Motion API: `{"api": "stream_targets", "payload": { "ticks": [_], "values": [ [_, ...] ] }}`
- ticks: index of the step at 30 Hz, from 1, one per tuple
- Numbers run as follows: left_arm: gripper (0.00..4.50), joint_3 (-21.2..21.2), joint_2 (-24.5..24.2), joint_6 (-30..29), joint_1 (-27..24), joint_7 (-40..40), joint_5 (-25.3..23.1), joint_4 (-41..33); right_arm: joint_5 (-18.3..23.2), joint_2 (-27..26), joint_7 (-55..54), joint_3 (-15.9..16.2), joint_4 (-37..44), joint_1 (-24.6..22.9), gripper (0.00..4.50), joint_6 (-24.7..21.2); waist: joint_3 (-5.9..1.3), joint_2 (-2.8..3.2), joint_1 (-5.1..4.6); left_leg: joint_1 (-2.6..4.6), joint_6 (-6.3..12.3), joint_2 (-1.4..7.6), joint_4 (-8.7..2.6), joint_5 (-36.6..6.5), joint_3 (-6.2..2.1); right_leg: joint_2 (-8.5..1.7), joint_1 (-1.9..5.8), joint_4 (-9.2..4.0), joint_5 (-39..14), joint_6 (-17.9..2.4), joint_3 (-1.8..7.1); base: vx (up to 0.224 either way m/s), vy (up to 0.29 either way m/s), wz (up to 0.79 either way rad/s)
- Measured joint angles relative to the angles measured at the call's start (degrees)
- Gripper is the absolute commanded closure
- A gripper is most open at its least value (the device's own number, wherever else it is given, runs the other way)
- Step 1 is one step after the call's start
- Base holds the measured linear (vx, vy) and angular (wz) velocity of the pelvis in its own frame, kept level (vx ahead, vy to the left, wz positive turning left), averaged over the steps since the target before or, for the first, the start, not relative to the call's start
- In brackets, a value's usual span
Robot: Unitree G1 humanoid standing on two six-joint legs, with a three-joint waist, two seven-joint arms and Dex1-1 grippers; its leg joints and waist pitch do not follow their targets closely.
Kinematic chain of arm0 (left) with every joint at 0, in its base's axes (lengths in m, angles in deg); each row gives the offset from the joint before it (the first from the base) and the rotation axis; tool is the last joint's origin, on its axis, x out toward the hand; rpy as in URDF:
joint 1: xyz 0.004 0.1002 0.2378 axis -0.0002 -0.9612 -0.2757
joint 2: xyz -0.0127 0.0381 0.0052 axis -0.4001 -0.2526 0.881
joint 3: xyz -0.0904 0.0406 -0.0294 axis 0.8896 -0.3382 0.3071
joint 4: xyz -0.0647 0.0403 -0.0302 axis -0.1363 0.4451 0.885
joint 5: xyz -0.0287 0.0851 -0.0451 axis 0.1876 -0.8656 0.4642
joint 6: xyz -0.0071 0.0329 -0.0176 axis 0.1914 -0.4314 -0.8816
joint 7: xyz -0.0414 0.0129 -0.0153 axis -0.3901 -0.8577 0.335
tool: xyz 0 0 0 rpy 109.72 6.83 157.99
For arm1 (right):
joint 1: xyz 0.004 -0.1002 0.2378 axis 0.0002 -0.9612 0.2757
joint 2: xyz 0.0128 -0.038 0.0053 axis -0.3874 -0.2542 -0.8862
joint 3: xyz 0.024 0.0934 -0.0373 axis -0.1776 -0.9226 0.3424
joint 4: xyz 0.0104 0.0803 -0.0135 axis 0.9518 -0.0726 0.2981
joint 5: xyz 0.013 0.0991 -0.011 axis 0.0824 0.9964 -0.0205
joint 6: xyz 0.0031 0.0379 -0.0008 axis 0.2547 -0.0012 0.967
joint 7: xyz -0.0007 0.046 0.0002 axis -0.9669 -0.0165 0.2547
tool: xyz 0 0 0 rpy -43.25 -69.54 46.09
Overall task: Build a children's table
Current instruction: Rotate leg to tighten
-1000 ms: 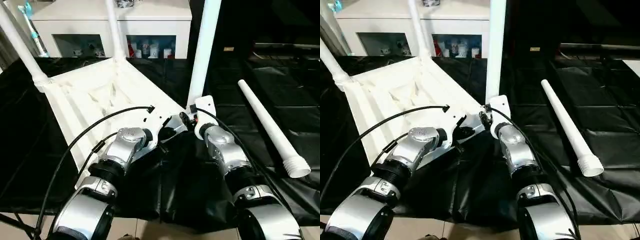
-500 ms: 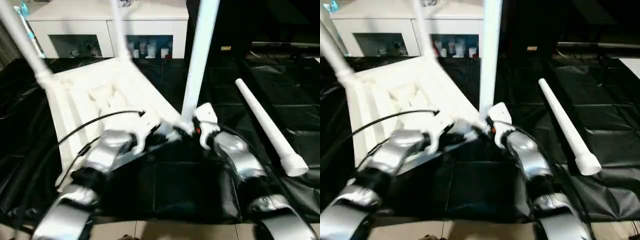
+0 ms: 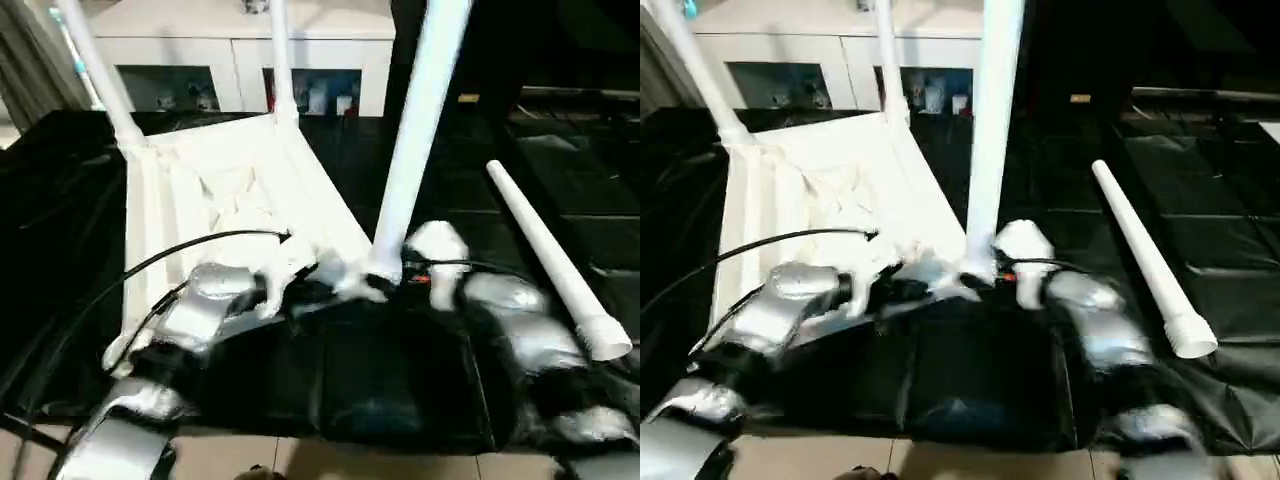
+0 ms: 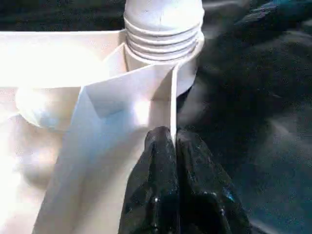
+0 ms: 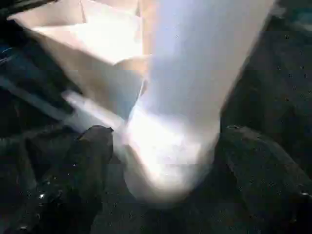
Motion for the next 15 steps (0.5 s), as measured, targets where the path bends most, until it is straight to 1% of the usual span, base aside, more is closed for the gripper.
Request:
{"api": "stream_targets", "payload": {
  "ticks": [2, 5, 7, 8, 9, 10, 11, 12, 13, 15],
  "values": [
    [4.5, 0.36, 0.32, 0.74, 0.61, -2.15, -0.63, 1.13, 0.59, 1.48, 0.37, -0.44, 1.02, -1.9, 0.67, -0.28, 0.02, -0.04, -0.43, -0.03, 0.0, 0.01, -0.02, 0.0, 0.0, 0.01, -0.04, 0.0, 0.0, 0.01, -0.02, 0.0, 0.0, 0.0],
    [4.5, 0.95, 1.77, 1.83, 2.16, -5.3, -1.6, 3.73, 1.53, 3.64, 1.03, -1.94, 3.46, -5.16, 0.67, -1.42, 0.03, 0.01, -0.39, -0.16, 0.01, 0.02, -0.02, 0.01, -0.01, 0.03, -0.19, 0.01, -0.01, 0.02, -0.04, 0.0, 0.0, 0.0],
    [3.95, 1.46, 2.49, 1.84, 2.68, -5.99, -1.64, 4.44, 2.17, 4.53, 1.24, -2.93, 5.1, -6.46, 0.64, -1.96, 0.0, 0.06, -0.48, -0.36, 0.16, 0.03, 0.0, 0.1, -0.01, 0.03, -0.39, 0.06, 0.0, 0.02, -0.04, 0.0, 0.0, 0.0],
    [3.95, 2.03, 2.83, 1.65, 2.72, -5.99, -1.27, 4.51, 2.56, 4.89, 1.3, -3.26, 6.12, -7.15, 0.64, -2.44, -0.03, 0.1, -0.43, -0.5, 0.22, 0.04, 0.03, 0.13, -0.02, 0.04, -0.5, 0.09, 0.0, 0.02, -0.06, 0.0, 0.0, 0.0],
    [3.91, 4.05, 3.68, 1.68, 2.64, -6.19, 1.2, 4.76, 2.88, 4.99, 1.17, -3.65, 7.01, -7.78, 0.64, -2.82, 0.01, 0.04, -0.28, -0.77, 0.26, 0.06, 0.15, 0.16, -0.05, 0.04, -0.75, 0.17, 0.01, 0.01, -0.11, 0.0, 0.0, 0.0],
    [3.91, 5.57, 4.56, 1.72, 2.64, -6.47, 3.12, 4.28, 2.92, 4.85, 0.8, -3.79, 7.69, -8.43, 0.64, -3.25, 0.06, -0.07, -0.06, -0.9, 0.31, 0.12, 0.25, 0.17, -0.11, 0.05, -0.77, 0.19, 0.01, 0.01, -0.23, 0.0, 0.0, 0.0],
    [3.8, 6.12, 5.12, 1.83, 2.66, -6.61, 4.32, 3.58, 2.92, 4.24, 0.24, -3.73, 8.2, -8.63, 0.64, -3.73, 0.06, -0.08, 0.07, -0.92, 0.36, 0.16, 0.34, 0.14, -0.12, 0.06, -0.77, 0.19, 0.01, 0.0, -0.26, 0.0, 0.0, 0.0],
    [3.66, 6.51, 5.37, 2.11, 2.95, -7.11, 5.1, 2.94, 2.91, 2.98, -1.08, -3.51, 8.75, -8.55, 0.64, -4.13, 0.06, -0.07, 0.0, -0.93, 0.38, 0.16, 0.39, 0.13, -0.11, 0.06, -0.77, 0.22, 0.02, -0.01, -0.24, 0.0, 0.0, 0.0],
    [3.54, 6.62, 5.35, 2.3, 3.42, -7.46, 5.13, 2.78, 2.88, 2.21, -1.76, -3.24, 8.89, -8.46, 0.64, -4.21, 0.06, -0.07, 0.03, -0.93, 0.38, 0.16, 0.43, 0.13, -0.11, 0.06, -0.77, 0.25, 0.02, -0.02, -0.24, 0.0, 0.0, 0.0],
    [3.49, 7.14, 4.88, 3.3, 3.69, -9.3, 4.98, 1.67, 2.47, 0.64, -3.68, -2.59, 8.89, -7.76, 0.64, -4.74, 0.06, -0.09, -0.09, -0.91, 0.36, 0.16, 0.46, 0.12, -0.12, 0.05, -0.76, 0.28, 0.06, -0.06, -0.24, 0.0, 0.0, 0.0]
  ]
}}
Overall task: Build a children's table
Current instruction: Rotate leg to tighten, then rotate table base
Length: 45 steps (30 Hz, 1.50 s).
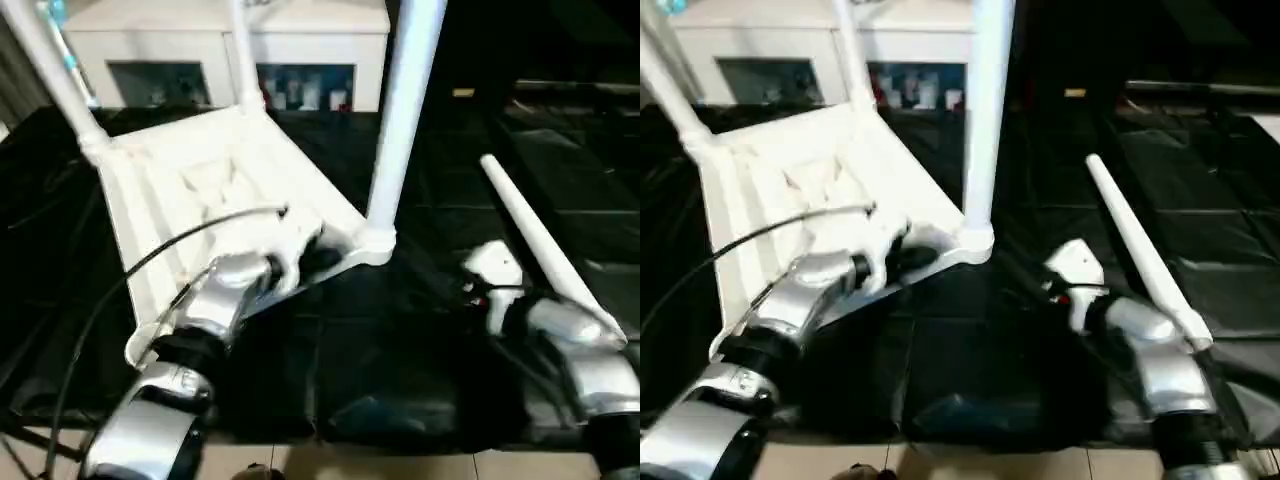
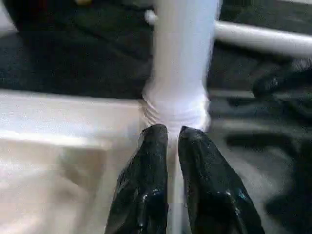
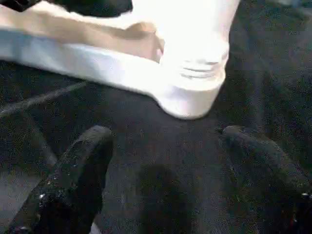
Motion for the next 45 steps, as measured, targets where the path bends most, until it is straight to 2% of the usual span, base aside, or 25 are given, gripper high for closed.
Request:
{"api": "stream_targets", "payload": {
  "ticks": [2, 4, 6, 7, 10, 12, 14, 16, 18, 19, 21, 25, 30, 38, 41, 45],
  "values": [
    [3.36, 0.86, -1.24, -0.4, -0.14, -1.97, -0.15, -2.4, -0.17, -1.66, -1.68, 0.34, -0.01, 0.93, 0.64, -0.59, 0.02, -0.02, -0.09, 0.03, -0.1, 0.0, 0.02, -0.04, 0.0, -0.01, 0.02, 0.02, 0.04, -0.02, 0.0, 0.0, 0.0, 0.0],
    [3.1, 2.05, -4.09, -4.68, -2.12, -2.92, -0.2, -9.26, -0.16, -3.25, -3.35, 0.47, 0.81, 1.51, 0.64, -1.76, 0.01, -0.02, -0.34, 0.08, -0.19, 0.0, 0.02, -0.1, 0.0, 0.0, 0.03, 0.03, 0.04, -0.03, 0.05, 0.0, 0.0, 0.0],
    [3.04, 3.94, -8.26, -8.54, -4.63, -3.86, -0.86, -15.17, -0.16, -4.1, -4.13, 1.06, 1.86, 1.3, 0.64, -2.62, 0.03, -0.05, -0.53, 0.08, -0.23, 0.01, -0.02, -0.12, 0.01, 0.03, 0.0, 0.02, 0.04, -0.02, 0.05, 0.0, 0.0, 0.0],
    [3.04, 4.27, -8.88, -8.95, -4.95, -4.03, -1.04, -15.77, -0.16, -4.18, -4.18, 1.13, 1.9, 1.24, 0.64, -2.69, 0.02, -0.05, -0.49, 0.08, -0.23, 0.02, -0.02, -0.12, 0.0, 0.03, 0.0, 0.02, 0.04, -0.02, 0.05, 0.0, 0.0, 0.0],
    [2.62, 8.36, -16.18, -15.2, -10.55, -5.49, -2.59, -23.54, -0.46, -5.65, -4.7, 2.69, 2.22, 1.4, 0.64, -3.37, 0.1, -0.2, -0.41, 0.04, -0.27, 0.04, -0.05, -0.14, 0.01, 0.05, -0.02, -0.01, 0.02, 0.0, 0.04, 0.0, 0.0, 0.0],
    [2.62, 10.43, -23.3, -19.62, -15.14, -4.27, -3.73, -27.68, -1.0, -6.66, -4.95, 3.85, 2.41, 1.2, 0.64, -3.49, 0.19, -0.63, -0.65, 0.09, -0.29, 0.07, -0.08, -0.15, 0.01, 0.09, -0.02, 0.01, 0.0, 0.03, 0.06, 0.0, 0.0, 0.0],
    [2.62, 12.21, -27.5, -22.8, -17.61, -3.31, -5.31, -29.11, -1.38, -6.6, -5.19, 3.96, 1.99, 1.24, 0.64, -3.65, 0.28, -0.77, -0.37, 0.08, -0.31, 0.06, -0.07, -0.15, 0.02, 0.09, -0.01, -0.05, 0.01, 0.01, 0.09, 0.0, 0.0, 0.0],
    [2.62, 12.38, -31.88, -26.44, -20.52, -2.2, -7.9, -31.59, -1.79, -7.41, -5.85, 4.35, 1.13, 1.99, 0.64, -3.66, 0.32, -0.99, 0.02, 0.11, -0.31, 0.0, -0.06, -0.15, 0.02, 0.06, 0.08, -0.07, 0.02, 0.01, 0.14, 0.0, 0.0, 0.0],
    [2.62, 11.6, -36.65, -30.33, -22.97, -1.85, -11.72, -32.33, -2.23, -8.78, -7.48, 4.81, -0.68, 4.01, 0.64, -3.71, 0.43, -1.26, -0.12, 0.15, -0.36, -0.02, -0.05, -0.11, 0.02, 0.06, 0.08, -0.05, 0.08, -0.08, 0.18, 0.0, 0.0, 0.0],
    [2.62, 11.62, -37.42, -31.16, -23.31, -1.87, -12.62, -32.31, -2.27, -8.75, -7.97, 4.78, -0.89, 4.23, 0.64, -3.71, 0.41, -1.35, 0.06, 0.17, -0.38, -0.02, -0.05, -0.11, 0.01, 0.06, 0.12, -0.08, 0.08, -0.08, 0.19, 0.0, 0.0, 0.0],
    [2.62, 11.72, -37.51, -32.15, -23.58, -2.84, -13.25, -32.01, -2.52, -9.32, -9.25, 4.72, -2.69, 5.37, 0.64, -3.73, 0.36, -1.44, 0.38, 0.28, -0.38, -0.08, -0.01, -0.11, 0.02, 0.06, 0.28, -0.08, 0.09, -0.09, 0.3, 0.0, 0.0, 0.0],
    [2.62, 10.24, -36.83, -33.46, -25.01, -3.02, -12.57, -31.98, -3.69, -10.83, -11.75, 4.76, -5.29, 7.45, 0.64, -3.58, 0.32, -1.57, 0.19, 0.28, -0.41, -0.09, -0.01, -0.09, 0.02, 0.06, 0.27, -0.09, 0.17, -0.15, 0.34, 0.0, 0.0, 0.0],
    [2.62, 5.82, -31.86, -36.8, -27.93, -0.26, -9.35, -36.1, -4.54, -11.24, -14.64, 4.68, -7.04, 8.39, 0.64, -3.24, 0.33, -1.54, 0.23, 0.26, -0.41, -0.09, -0.01, -0.09, 0.0, 0.06, 0.25, -0.05, 0.17, -0.14, 0.29, 0.0, 0.0, 0.0],
    [2.62, 2.18, -31.47, -39.65, -28.24, 3.92, -7.43, -40.87, -4.78, -11.4, -16.54, 4.63, -9.1, 8.54, 0.64, -2.26, 0.45, -1.08, -0.15, 0.28, -0.43, -0.1, -0.01, -0.08, 0.0, 0.07, 0.26, -0.04, 0.17, -0.14, 0.33, 0.0, 0.0, 0.0],
    [2.62, 1.62, -29.02, -39.66, -27.76, 3.95, -6.67, -40.99, -4.81, -11.38, -17.85, 4.28, -9.1, 8.73, 0.64, -1.67, 0.35, -0.75, 0.02, 0.28, -0.43, -0.12, 0.0, -0.08, 0.0, 0.06, 0.29, -0.04, 0.17, -0.14, 0.32, 0.0, 0.0, 0.0],
    [2.62, -0.53, -22.65, -39.28, -26.04, 3.38, -5.16, -41.11, -5.63, -11.09, -20.66, 2.57, -9.15, 9.14, 0.64, -0.99, 0.31, -0.55, 0.57, 0.28, -0.43, -0.13, 0.09, -0.07, 0.0, 0.03, 0.34, -0.03, 0.2, -0.14, 0.32, 0.0, 0.0, 0.0]
  ]
}}
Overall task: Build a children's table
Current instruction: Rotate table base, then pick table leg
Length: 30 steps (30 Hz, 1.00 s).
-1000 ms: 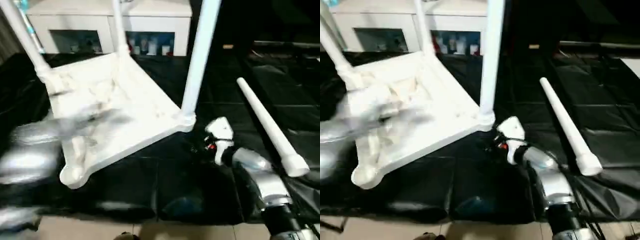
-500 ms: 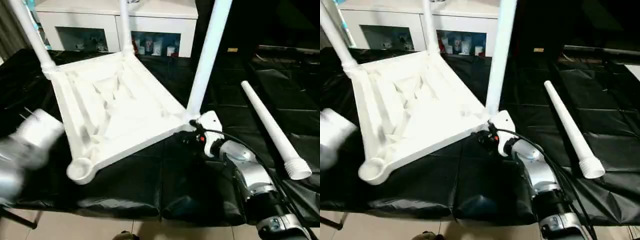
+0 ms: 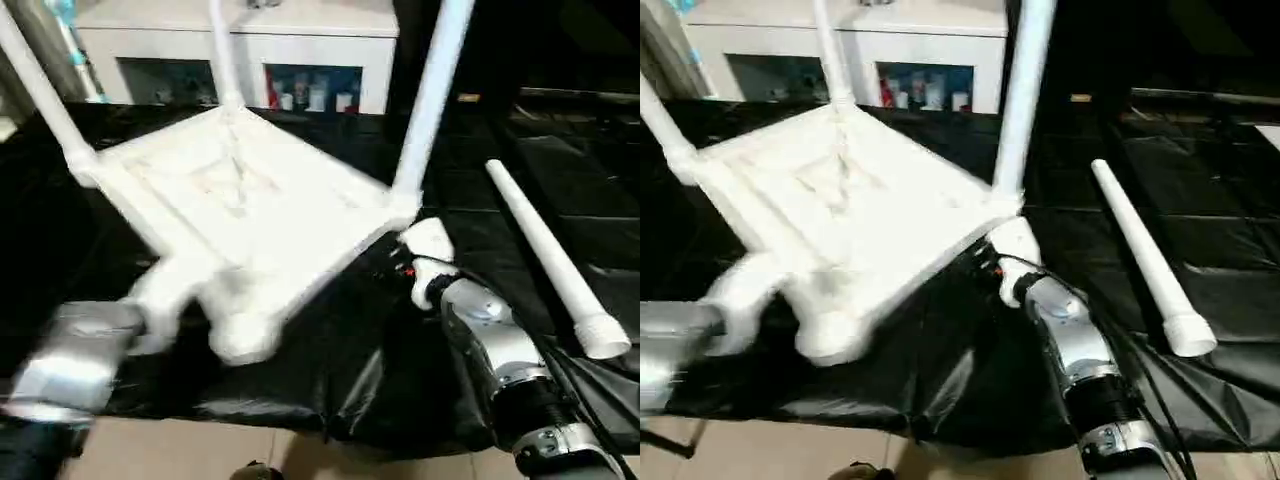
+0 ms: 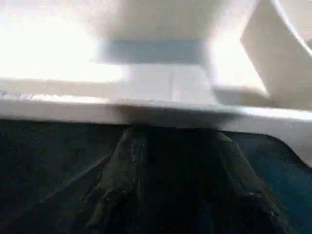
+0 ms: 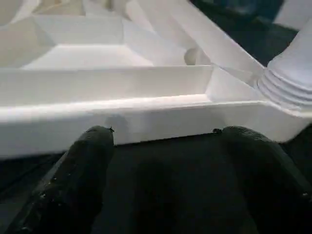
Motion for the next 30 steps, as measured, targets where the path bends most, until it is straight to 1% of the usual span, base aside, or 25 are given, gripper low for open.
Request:
{"api": "stream_targets", "payload": {
  "ticks": [3, 6, 8, 9, 11, 12, 15, 17, 19, 21, 22, 23, 25, 29, 30],
  "values": [
    [2.62, -1.97, 3.87, 1.55, 1.56, -0.69, 0.8, 1.23, 0.02, 0.52, -2.53, -1.6, -0.5, 1.14, 0.64, 0.07, 0.01, 0.04, 0.01, -0.03, 0.0, 0.0, 0.05, 0.01, 0.0, 0.0, -0.01, 0.01, 0.04, 0.02, 0.01, 0.0, 0.0, 0.0],
    [2.62, -3.94, 7.26, 3.79, 3.26, -1.93, 1.0, 3.22, 0.02, 1.49, -6.72, -4.66, -0.6, 1.59, 0.64, 0.42, -0.01, 0.1, -0.08, -0.04, 0.01, 0.01, 0.07, 0.01, 0.01, 0.0, -0.03, 0.0, 0.08, 0.07, 0.02, 0.0, 0.0, 0.0],
    [2.62, -4.8, 9.09, 4.52, 4.25, -2.61, 0.82, 4.28, -0.15, 2.63, -9.48, -6.06, -1.0, 1.99, 0.64, -0.13, -0.01, 0.13, -0.14, -0.06, 0.01, 0.01, 0.07, 0.01, 0.01, 0.01, -0.04, 0.0, 0.1, 0.11, 0.0, 0.0, 0.0, 0.0],
    [2.62, -5.21, 10.13, 5.39, 4.85, -3.17, 0.61, 5.11, -0.36, 3.21, -11.22, -6.96, -1.07, 2.45, 0.64, -0.95, -0.03, 0.16, -0.29, -0.07, 0.01, 0.01, 0.07, 0.01, 0.01, 0.01, -0.06, 0.0, 0.13, 0.14, 0.0, 0.0, 0.0, 0.0],
    [2.62, -5.58, 11.21, 7.19, 5.37, -4.35, 0.27, 6.51, -0.59, 3.9, -12.52, -7.67, -1.1, 3.33, 0.64, -2.69, -0.04, 0.19, -0.69, -0.07, 0.02, 0.02, 0.07, 0.01, 0.01, 0.02, -0.07, 0.0, 0.15, 0.18, -0.01, 0.0, 0.0, 0.0],
    [2.62, -5.98, 12.34, 9.35, 6.18, -5.66, -0.15, 8.24, -0.71, 4.64, -13.1, -8.47, -1.09, 3.85, 0.64, -4.15, -0.04, 0.19, -0.86, -0.08, 0.02, 0.05, 0.07, 0.02, 0.0, 0.04, -0.08, 0.01, 0.16, 0.2, -0.02, 0.0, 0.0, 0.0],
    [2.62, -6.11, 13.1, 11.65, 6.96, -6.74, -0.46, 9.21, -0.45, 5.14, -13.01, -9.23, -1.09, 3.91, 0.64, -5.93, -0.06, 0.23, -1.18, -0.07, 0.02, 0.07, 0.08, 0.02, 0.01, 0.05, -0.1, 0.0, 0.16, 0.21, -0.01, 0.0, 0.0, 0.0],
    [2.62, -6.12, 14.15, 12.1, 7.29, -6.78, -0.1, 9.22, -0.06, 5.61, -13.02, -9.58, -1.1, 3.93, 0.64, -8.47, -0.07, 0.23, -1.1, -0.08, 0.02, 0.07, 0.08, 0.02, 0.01, 0.05, -0.1, 0.0, 0.16, 0.21, -0.02, 0.0, 0.0, 0.0],
    [2.62, -6.24, 15.0, 12.18, 7.25, -6.21, 0.85, 8.22, -0.24, 6.65, -13.15, -9.46, -1.13, 5.23, 0.64, -13.33, -0.06, 0.24, -1.02, -0.11, 0.03, 0.06, 0.12, 0.02, 0.02, 0.05, -0.11, 0.02, 0.16, 0.21, -0.01, 0.0, 0.0, 0.0],
    [2.62, -6.21, 15.09, 12.31, 6.77, -4.76, 2.73, 5.55, -1.05, 8.8, -13.28, -9.15, -1.08, 7.26, 0.64, -18.28, -0.06, 0.23, -0.94, -0.11, 0.03, 0.07, 0.19, 0.02, 0.01, 0.05, -0.1, 0.04, 0.17, 0.21, -0.02, 0.0, 0.0, 0.0],
    [2.62, -6.2, 15.08, 12.31, 6.74, -4.45, 3.06, 4.89, -1.25, 9.25, -13.33, -9.15, -1.07, 7.74, 0.64, -19.22, -0.06, 0.23, -0.89, -0.11, 0.03, 0.07, 0.19, 0.02, 0.01, 0.04, -0.1, 0.04, 0.17, 0.21, -0.02, 0.0, 0.0, 0.0],
    [2.62, -6.12, 14.84, 12.34, 6.6, -3.27, 4.12, 3.31, -1.93, 10.22, -13.37, -9.0, -1.06, 8.91, 0.64, -21.64, -0.07, 0.23, -0.88, -0.1, 0.03, 0.07, 0.21, 0.02, 0.01, 0.05, -0.09, 0.07, 0.17, 0.21, -0.01, 0.0, 0.0, 0.0],
    [2.61, -6.44, 13.26, 12.29, 5.8, 0.46, 6.51, -0.28, -2.93, 12.36, -13.05, -8.71, -2.37, 11.22, 0.36, -24.89, -0.06, 0.22, -0.96, -0.11, 0.03, 0.07, 0.24, 0.02, 0.02, 0.04, -0.1, 0.1, 0.17, 0.21, 0.0, 0.0, 0.0, 0.0],
    [2.61, -7.63, 9.22, 11.07, 4.01, 6.91, 9.62, -5.44, -3.17, 16.63, -12.07, -9.53, -5.11, 14.64, 0.07, -27.87, -0.05, 0.19, -0.96, -0.09, 0.03, 0.08, 0.25, 0.02, 0.03, 0.04, -0.12, 0.16, 0.16, 0.22, 0.0, 0.0, 0.0, 0.0],
    [2.61, -8.03, 8.44, 10.5, 3.94, 8.06, 10.03, -6.37, -3.02, 17.24, -11.38, -9.69, -5.96, 15.5, 0.07, -28.83, -0.04, 0.18, -0.98, -0.09, 0.03, 0.08, 0.28, 0.02, 0.03, 0.04, -0.13, 0.19, 0.16, 0.22, 0.01, 0.0, 0.0, 0.0]
  ]
}}
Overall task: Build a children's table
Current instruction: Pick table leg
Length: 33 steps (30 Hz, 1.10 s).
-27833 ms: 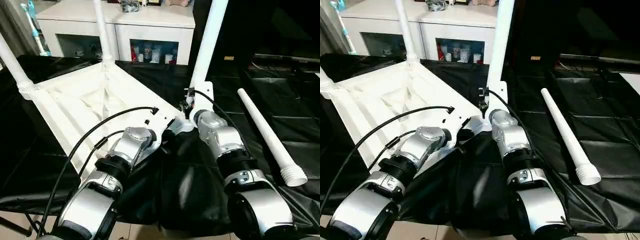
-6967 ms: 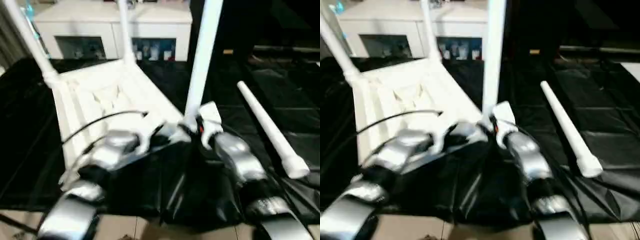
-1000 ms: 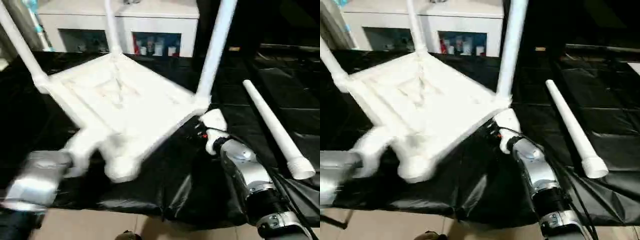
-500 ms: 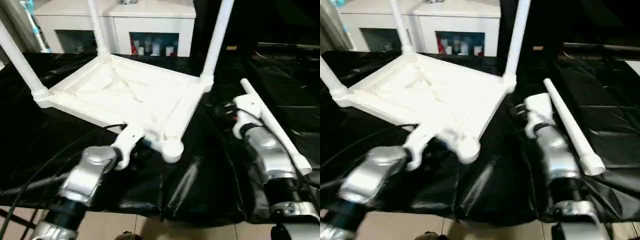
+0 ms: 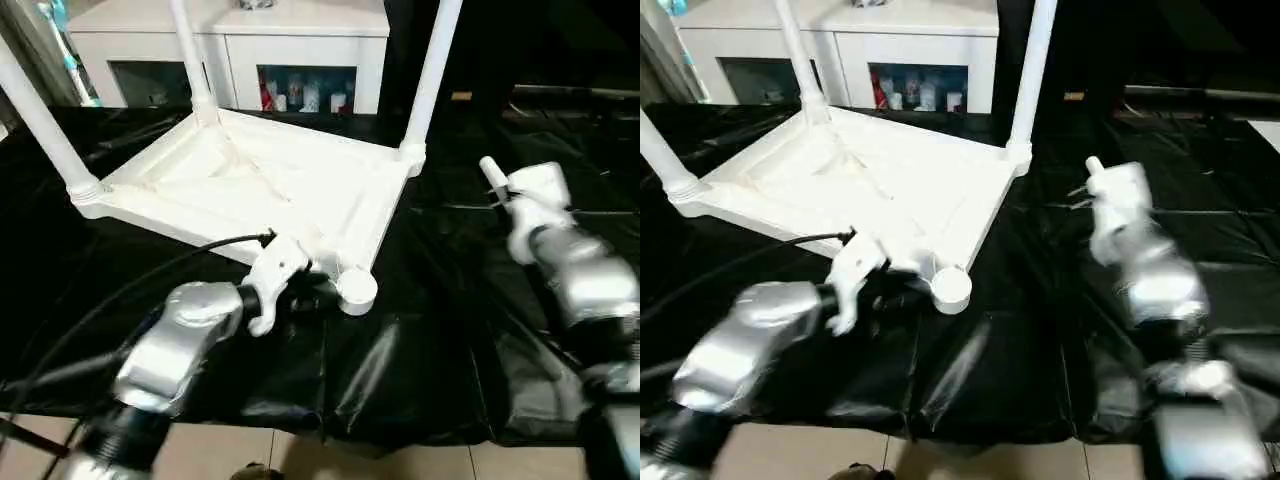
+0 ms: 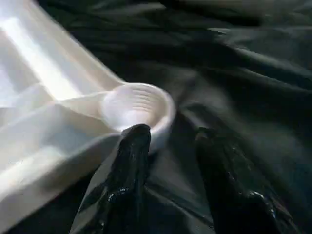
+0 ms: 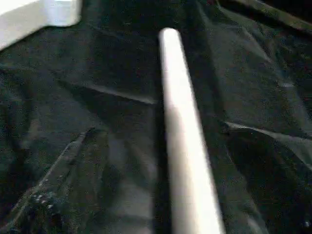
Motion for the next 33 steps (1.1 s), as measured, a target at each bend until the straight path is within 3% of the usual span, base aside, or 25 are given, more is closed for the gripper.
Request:
{"api": "stream_targets", "payload": {
  "ticks": [7, 10, 22, 24, 31, 33],
  "values": [
    [2.61, 0.18, -1.4, -0.65, 0.76, 1.44, 1.64, -2.22, 0.99, 5.71, 9.67, 0.93, -10.91, 5.82, 0.07, -10.03, 0.0, -0.01, 0.1, 0.02, 0.0, 0.01, 0.25, 0.0, 0.0, -0.01, 0.01, 0.27, 0.0, 0.0, 0.03, 0.0, 0.0, 0.0],
    [2.61, 0.16, -1.62, -1.16, 0.77, 1.47, 1.88, -2.22, 1.03, 6.11, 10.9, 1.02, -12.82, 5.96, 0.07, -11.27, 0.01, -0.01, 0.01, 0.02, 0.0, 0.03, 0.32, 0.0, 0.01, -0.01, -0.02, 0.35, 0.0, 0.0, 0.06, 0.0, 0.0, 0.0],
    [2.61, 0.16, -1.47, -1.85, 2.82, 1.53, 3.65, -2.29, 2.25, 6.47, 14.06, 0.67, -23.7, 5.57, 0.07, -11.31, 0.01, -0.04, 0.08, 0.0, 0.0, 0.05, 0.56, 0.0, 0.01, -0.02, -0.04, 0.55, 0.0, -0.01, 0.07, 0.0, 0.0, 0.0],
    [2.61, 0.14, -1.52, -1.9, 2.88, 1.56, 3.75, -2.29, 2.26, 6.57, 14.28, 0.68, -23.9, 5.6, 0.4, -11.32, 0.0, -0.04, 0.03, 0.0, 0.0, 0.06, 0.57, 0.0, 0.01, -0.02, -0.03, 0.57, 0.0, -0.01, 0.06, 0.0, 0.0, 0.0],
    [2.61, 0.07, -2.21, -1.9, 2.91, 1.58, 4.08, -2.29, 2.3, 7.02, 14.55, 0.69, -26.1, 6.13, 0.86, -10.1, 0.0, -0.05, 0.09, 0.01, 0.0, 0.07, 0.65, 0.0, 0.0, -0.02, 0.0, 0.62, 0.0, -0.01, 0.06, 0.0, 0.0, 0.0],
    [2.61, 0.05, -2.27, -1.9, 2.92, 1.58, 4.12, -2.29, 2.29, 7.02, 14.59, 0.69, -26.51, 6.29, 1.22, -9.97, 0.0, -0.05, 0.12, 0.01, 0.0, 0.06, 0.67, 0.0, 0.0, -0.02, 0.0, 0.63, 0.01, -0.01, 0.06, 0.0, 0.0, 0.0]
  ]
}}
